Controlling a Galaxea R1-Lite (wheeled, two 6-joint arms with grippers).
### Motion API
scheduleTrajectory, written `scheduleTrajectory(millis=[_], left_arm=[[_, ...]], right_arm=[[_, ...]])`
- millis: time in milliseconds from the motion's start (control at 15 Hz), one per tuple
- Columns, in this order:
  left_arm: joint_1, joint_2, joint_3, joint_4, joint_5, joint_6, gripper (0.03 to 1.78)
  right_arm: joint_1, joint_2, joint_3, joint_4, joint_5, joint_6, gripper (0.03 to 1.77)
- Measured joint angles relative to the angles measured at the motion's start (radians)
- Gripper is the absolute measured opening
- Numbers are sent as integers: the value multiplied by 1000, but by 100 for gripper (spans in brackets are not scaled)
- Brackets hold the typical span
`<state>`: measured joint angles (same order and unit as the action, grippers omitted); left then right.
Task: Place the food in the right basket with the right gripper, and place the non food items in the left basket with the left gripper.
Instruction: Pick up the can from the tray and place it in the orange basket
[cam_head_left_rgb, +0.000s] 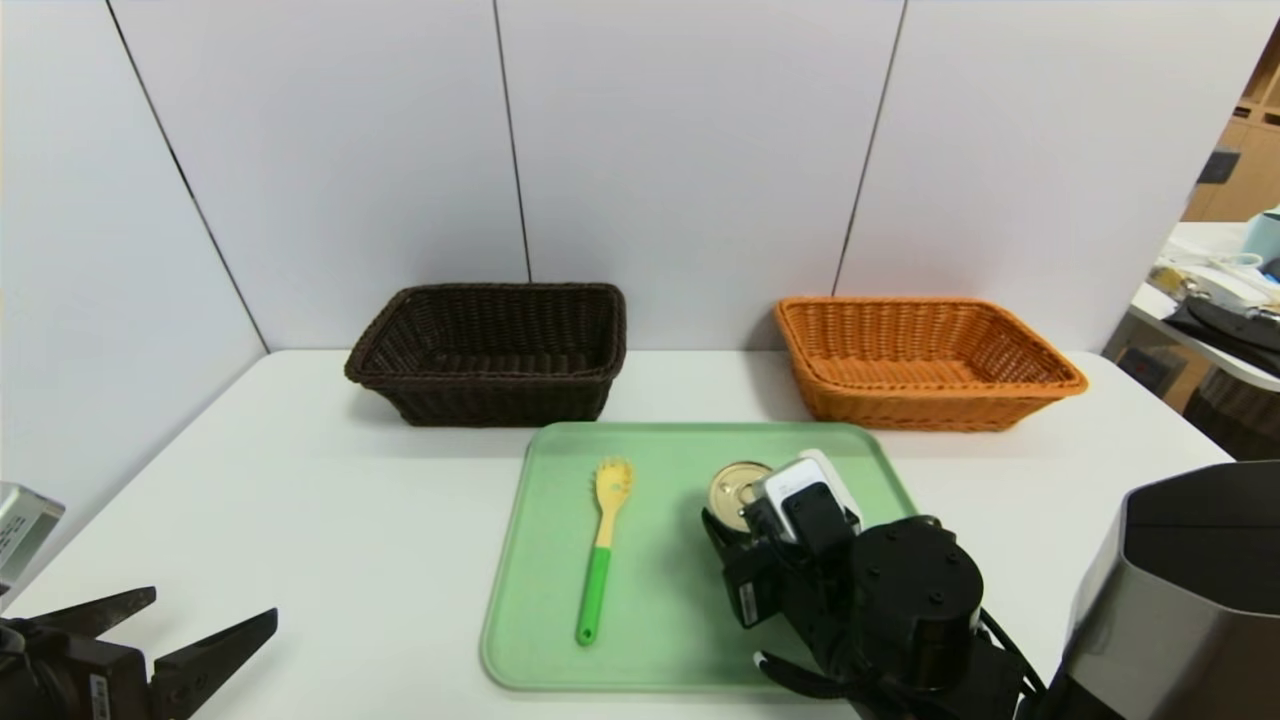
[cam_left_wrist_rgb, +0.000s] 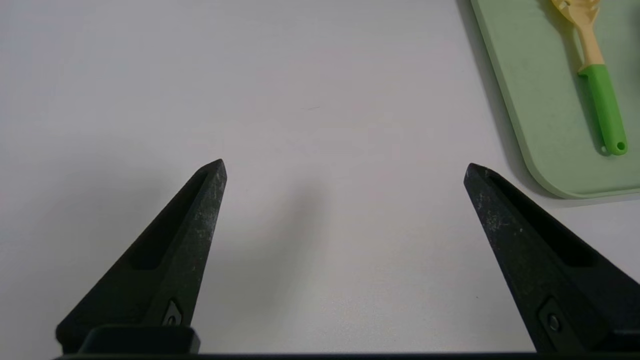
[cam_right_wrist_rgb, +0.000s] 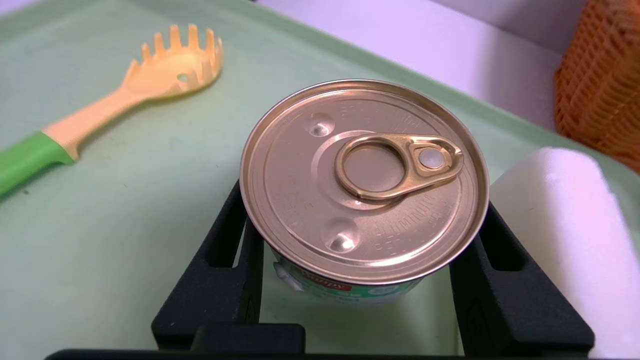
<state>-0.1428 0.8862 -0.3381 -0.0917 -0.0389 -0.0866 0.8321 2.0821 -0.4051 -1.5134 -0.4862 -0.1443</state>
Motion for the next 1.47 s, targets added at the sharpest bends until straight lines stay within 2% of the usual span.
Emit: scheduleTrajectory(millis=[600,1000,1467], left_arm=[[0,6,2,-11,-1,-1,169],[0,21,5,-37,0,-4,169],[0,23,6,-39,0,-4,169]], right_arm=[[11,-101,-50,-4,0,-81,100],[-41,-212,-124,149,2,-100,100],[-146,-260,-202,201,16,-148,100]])
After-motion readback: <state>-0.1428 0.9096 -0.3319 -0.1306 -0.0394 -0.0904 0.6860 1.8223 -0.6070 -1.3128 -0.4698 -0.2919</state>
